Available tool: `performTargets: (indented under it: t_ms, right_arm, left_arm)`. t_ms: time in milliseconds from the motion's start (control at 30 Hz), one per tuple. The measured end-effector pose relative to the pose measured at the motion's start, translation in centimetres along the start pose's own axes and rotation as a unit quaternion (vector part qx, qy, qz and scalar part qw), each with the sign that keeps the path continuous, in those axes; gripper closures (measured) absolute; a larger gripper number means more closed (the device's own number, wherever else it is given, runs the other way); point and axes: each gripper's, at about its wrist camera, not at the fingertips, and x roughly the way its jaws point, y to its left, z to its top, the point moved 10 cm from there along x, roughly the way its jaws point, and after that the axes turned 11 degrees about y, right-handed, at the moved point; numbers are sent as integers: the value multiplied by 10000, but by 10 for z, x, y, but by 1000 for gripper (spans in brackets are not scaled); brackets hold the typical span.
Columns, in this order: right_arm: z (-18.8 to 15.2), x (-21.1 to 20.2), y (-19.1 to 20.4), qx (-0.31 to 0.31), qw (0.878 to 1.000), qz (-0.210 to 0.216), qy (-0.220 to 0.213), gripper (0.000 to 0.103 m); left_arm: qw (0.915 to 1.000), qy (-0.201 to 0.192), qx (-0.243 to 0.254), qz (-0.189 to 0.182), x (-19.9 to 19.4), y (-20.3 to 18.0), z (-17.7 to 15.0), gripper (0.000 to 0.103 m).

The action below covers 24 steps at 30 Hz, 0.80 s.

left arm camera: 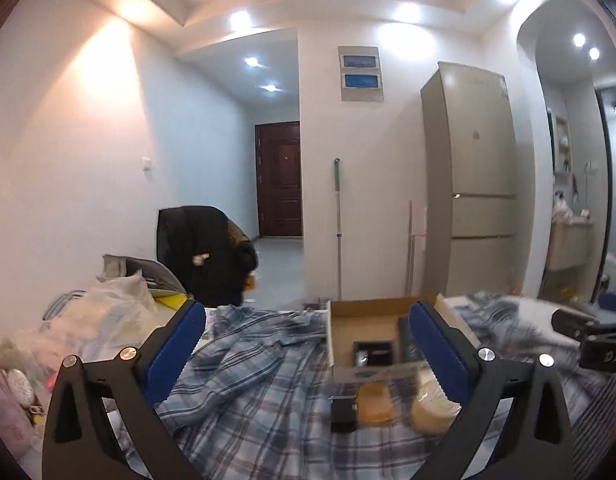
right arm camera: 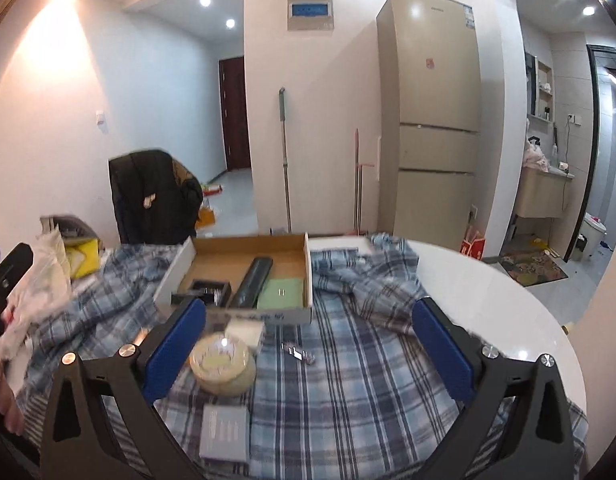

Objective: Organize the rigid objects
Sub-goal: 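Open both tools to release the items and withdraw from the box, then lower the right tool onto the grey card box and grasp it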

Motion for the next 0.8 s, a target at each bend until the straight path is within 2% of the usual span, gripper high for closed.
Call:
performTargets:
  t_ms: [100,200,367,533,800]
  right_arm:
    - [-17,8,0,-81,9998,-91,185,0]
    - [-30,15,-1,-89,9993,-140,345,0]
    - [-45,24,4,-169,9981,-187,564,0]
    - [-51,29,11,-239,9973,-180,676,0]
    - [-60,39,29,-319,9960,-38,836,0]
  left_arm:
    - [9986,227,-29,-485,9,-10,-17,0]
    - [9967,370,-210,-696,16,-11,-33,0]
    - [9973,428,-17,-595,24,-17,-50,0]
    - [9968,358,88,-710,30,-22,-60,0]
    - [9967,298,182,-733,27,-26,-63,0]
